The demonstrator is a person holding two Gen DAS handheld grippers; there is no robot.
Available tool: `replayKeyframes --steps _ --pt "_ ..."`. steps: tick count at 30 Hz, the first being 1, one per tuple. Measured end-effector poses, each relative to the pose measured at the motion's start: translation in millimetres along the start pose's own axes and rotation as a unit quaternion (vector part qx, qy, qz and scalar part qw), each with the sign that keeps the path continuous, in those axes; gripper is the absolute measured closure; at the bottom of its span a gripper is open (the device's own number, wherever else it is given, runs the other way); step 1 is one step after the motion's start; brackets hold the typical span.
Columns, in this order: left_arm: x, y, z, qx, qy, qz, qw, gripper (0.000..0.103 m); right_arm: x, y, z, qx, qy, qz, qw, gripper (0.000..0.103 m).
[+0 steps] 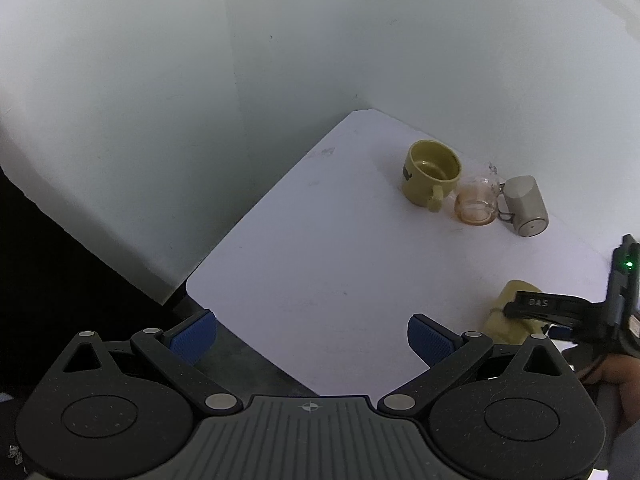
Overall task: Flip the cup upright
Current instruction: 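Lift the cream mug with the right gripper and carry it toward the left gripper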
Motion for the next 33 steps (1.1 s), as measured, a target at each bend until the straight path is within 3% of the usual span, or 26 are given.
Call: replayKeyframes --steps 7,11,18,23,28,33 --pt "7 -5 -6 0.027 0.007 0.031 0.9991 0.000 2 -11 8 -0.016 0.026 0.015 0.999 0.023" --pt "12 -10 -5 0.035 0.007 0.046 0.9983 0.000 -2 -11 17 0.001 0.014 0.015 1.000 0.024" --pt "28 -11 10 0.064 -0.007 0.064 0.9959 0.000 -14 -22 47 -0.012 0.002 0.023 1.000 0.025" --pt "40 -5 25 0.083 -0.016 0.078 0.9934 0.000 -40 -22 47 -0.007 0.024 0.011 1.000 0.028" --pt "38 12 38 0.094 0.026 0.069 0.9928 0.000 -70 1 41 0.012 0.050 -0.016 0.999 0.027" --pt "51 61 69 0.111 0.072 0.089 0.9872 0.000 -91 33 35 -0.017 0.067 -0.024 0.997 0.027"
Point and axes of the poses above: each gripper's, at about its wrist camera, not at the fingertips, and x roughly the way its jaws point, y to its right, z to its underside, the point moved 2 cm from there along x, roughly the way its jaws point, and after that the axes turned 4 degrees about x, right-handed, at the moved point
